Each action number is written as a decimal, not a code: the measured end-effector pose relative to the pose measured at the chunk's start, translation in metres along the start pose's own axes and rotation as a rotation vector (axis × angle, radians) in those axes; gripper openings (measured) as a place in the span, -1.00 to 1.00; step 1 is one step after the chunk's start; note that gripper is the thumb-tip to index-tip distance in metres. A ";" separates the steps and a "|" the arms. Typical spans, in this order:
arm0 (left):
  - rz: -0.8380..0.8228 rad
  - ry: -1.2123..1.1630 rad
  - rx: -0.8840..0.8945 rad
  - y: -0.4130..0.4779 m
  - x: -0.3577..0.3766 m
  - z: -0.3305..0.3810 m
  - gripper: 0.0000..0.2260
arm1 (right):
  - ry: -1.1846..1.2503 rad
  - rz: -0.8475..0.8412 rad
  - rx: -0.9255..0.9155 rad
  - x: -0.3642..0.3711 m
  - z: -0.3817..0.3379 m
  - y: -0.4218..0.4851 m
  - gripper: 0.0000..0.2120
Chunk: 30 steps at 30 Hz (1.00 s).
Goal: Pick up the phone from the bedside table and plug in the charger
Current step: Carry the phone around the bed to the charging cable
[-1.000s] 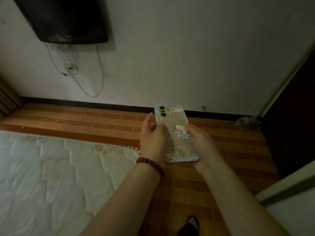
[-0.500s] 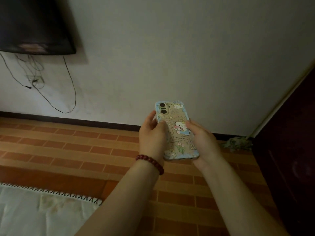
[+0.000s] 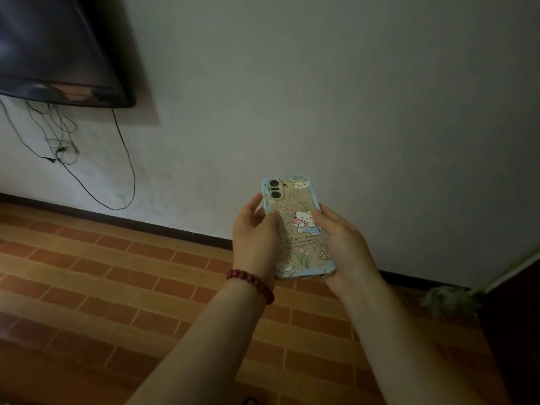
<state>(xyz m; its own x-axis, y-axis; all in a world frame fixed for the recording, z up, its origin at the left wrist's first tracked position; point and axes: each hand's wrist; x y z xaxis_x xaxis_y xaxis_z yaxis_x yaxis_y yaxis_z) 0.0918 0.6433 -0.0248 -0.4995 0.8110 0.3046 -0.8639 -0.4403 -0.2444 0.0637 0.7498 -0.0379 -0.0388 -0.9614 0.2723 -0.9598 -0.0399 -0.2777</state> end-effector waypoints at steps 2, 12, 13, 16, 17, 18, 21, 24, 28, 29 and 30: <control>0.020 0.009 0.013 0.038 -0.002 0.015 -0.65 | -0.016 -0.033 0.002 0.027 -0.008 0.034 -0.76; 0.186 0.002 0.079 0.189 -0.033 0.082 -0.63 | -0.045 -0.224 0.044 0.154 -0.017 0.172 -0.73; 0.213 -0.008 0.084 0.204 -0.038 0.087 -0.62 | -0.057 -0.246 0.041 0.168 -0.017 0.185 -0.72; 0.279 -0.046 0.099 0.248 -0.053 0.099 -0.61 | -0.076 -0.323 0.058 0.207 -0.013 0.226 -0.72; 0.290 -0.041 0.094 0.252 -0.053 0.102 -0.61 | -0.079 -0.323 0.049 0.212 -0.013 0.231 -0.72; 0.331 -0.047 0.107 0.273 -0.060 0.109 -0.61 | -0.091 -0.363 0.058 0.232 -0.012 0.251 -0.72; 0.430 -0.083 0.143 0.324 -0.077 0.130 -0.59 | -0.120 -0.467 0.080 0.283 -0.014 0.296 -0.73; 0.506 -0.095 0.178 0.364 -0.095 0.148 -0.57 | -0.151 -0.567 0.085 0.331 -0.015 0.329 -0.73; 0.625 -0.140 0.204 0.403 -0.129 0.162 -0.61 | -0.164 -0.692 0.132 0.389 -0.002 0.358 -0.74; 0.659 -0.153 0.205 0.410 -0.139 0.164 -0.64 | -0.171 -0.718 0.151 0.404 0.002 0.361 -0.74; 0.692 -0.165 0.208 0.416 -0.149 0.167 -0.65 | -0.178 -0.746 0.170 0.419 0.007 0.365 -0.74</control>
<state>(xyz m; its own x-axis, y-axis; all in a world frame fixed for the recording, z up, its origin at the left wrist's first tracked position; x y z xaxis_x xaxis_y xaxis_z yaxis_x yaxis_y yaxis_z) -0.2039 0.2745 -0.0182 -0.9231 0.2603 0.2830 -0.3343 -0.9069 -0.2563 -0.3003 0.3307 -0.0320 0.6583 -0.6927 0.2948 -0.6586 -0.7196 -0.2201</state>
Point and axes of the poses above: each hand's wrist, its own y-axis towards the middle knuckle, its own x-axis out of the palm, z = x × y, and after that the axes turned 3 degrees about z, right-handed
